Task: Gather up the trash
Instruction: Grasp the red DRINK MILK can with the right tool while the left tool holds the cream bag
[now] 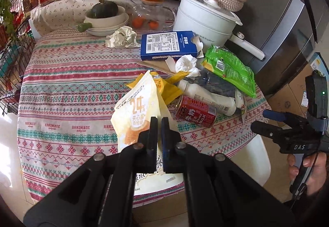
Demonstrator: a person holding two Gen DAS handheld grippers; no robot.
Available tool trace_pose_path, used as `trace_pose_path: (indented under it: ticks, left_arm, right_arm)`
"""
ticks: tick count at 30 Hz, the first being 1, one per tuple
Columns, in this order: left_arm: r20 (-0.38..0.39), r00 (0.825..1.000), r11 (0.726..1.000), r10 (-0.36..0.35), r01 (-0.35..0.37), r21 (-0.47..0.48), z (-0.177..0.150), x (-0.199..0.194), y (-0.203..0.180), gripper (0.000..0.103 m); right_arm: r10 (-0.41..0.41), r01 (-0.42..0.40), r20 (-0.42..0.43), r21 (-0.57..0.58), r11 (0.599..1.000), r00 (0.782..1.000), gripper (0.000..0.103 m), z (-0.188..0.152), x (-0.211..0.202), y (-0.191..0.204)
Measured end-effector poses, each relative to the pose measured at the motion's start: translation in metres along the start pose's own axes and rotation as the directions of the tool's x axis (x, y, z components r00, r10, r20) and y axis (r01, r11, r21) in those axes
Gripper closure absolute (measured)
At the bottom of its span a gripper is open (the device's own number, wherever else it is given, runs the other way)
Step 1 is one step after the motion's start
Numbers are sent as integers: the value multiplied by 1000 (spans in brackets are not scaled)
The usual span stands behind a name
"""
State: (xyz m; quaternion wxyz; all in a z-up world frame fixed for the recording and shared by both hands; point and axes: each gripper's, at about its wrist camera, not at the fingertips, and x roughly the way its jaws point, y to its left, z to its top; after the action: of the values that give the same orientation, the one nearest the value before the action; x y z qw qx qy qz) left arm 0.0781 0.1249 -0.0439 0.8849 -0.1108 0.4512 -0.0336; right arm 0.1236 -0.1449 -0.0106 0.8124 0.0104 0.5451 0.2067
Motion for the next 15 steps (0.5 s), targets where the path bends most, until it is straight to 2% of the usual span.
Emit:
trace_pose_path:
  ticks: [3,6,11,15]
  left_arm:
    - [3,1000,1000,3,-3,-1,-1,-1,10,99]
    - [-1,1000,1000,1,-1,-11,-1,-1,21,99]
    - [6,1000,1000,0,0,-28,-4,-5,37,99]
    - [6,1000,999,-3,3,-42,-6,-8,47,99]
  right_arm:
    - [4,-7,-24,-134,991,1000,14,12,20,24]
    - [-9,-4,-61,-212,977,998,22,20,46,41]
    - [-10,-13,-77,-296,955,997,24,31,79,63]
    - [-46,10,-97,-341,940,994,25,40,108,71]
